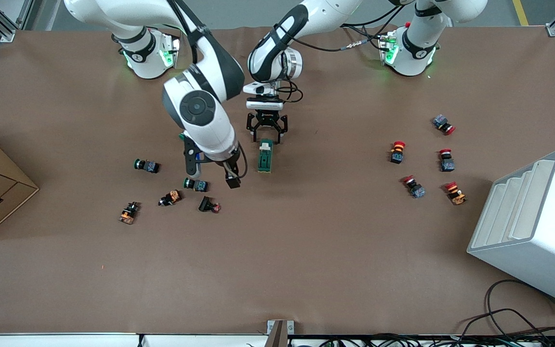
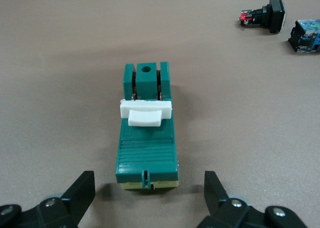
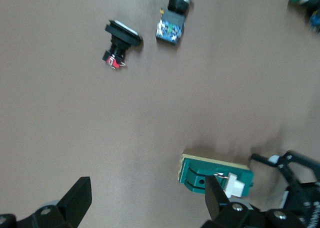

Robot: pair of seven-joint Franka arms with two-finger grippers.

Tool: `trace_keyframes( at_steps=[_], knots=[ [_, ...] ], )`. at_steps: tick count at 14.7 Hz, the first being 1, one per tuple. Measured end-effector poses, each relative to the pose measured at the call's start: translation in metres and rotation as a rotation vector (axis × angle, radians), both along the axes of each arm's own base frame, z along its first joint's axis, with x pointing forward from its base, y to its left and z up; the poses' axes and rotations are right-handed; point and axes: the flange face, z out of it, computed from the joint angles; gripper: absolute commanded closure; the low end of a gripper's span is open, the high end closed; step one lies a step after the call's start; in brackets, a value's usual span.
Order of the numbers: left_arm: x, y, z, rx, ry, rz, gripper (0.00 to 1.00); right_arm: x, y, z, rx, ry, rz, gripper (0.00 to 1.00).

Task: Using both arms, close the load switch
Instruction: 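Hold the switch with the left gripper while the right gripper approaches, then push the white lever closed with the right gripper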

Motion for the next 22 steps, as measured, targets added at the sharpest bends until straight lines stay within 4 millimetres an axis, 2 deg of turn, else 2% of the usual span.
trace_keyframes(
  at_steps=[5, 12, 14, 19, 22],
  knots=[
    [-0.003, 0.001, -0.004, -0.011, -0.021, 0.007, 0.03, -0.021, 0.033, -0.043, 0.007, -0.014, -0.059, 0.00],
    [-0.011, 0.004, -0.017, -0.045, -0.107, 0.009, 0.03, -0.095, 0.061, -0.106, -0.013, -0.004, -0.042, 0.00],
    [-0.012, 0.004, -0.018, -0.045, -0.111, 0.010, 0.03, -0.110, 0.067, -0.116, -0.009, -0.011, -0.047, 0.00],
    [-0.012, 0.004, -0.018, -0.045, -0.114, 0.011, 0.03, -0.133, 0.079, -0.125, 0.001, -0.023, -0.041, 0.00],
    [-0.013, 0.004, -0.019, -0.046, -0.120, 0.012, 0.03, -0.138, 0.077, -0.132, 0.019, -0.046, -0.040, 0.00]
  ],
)
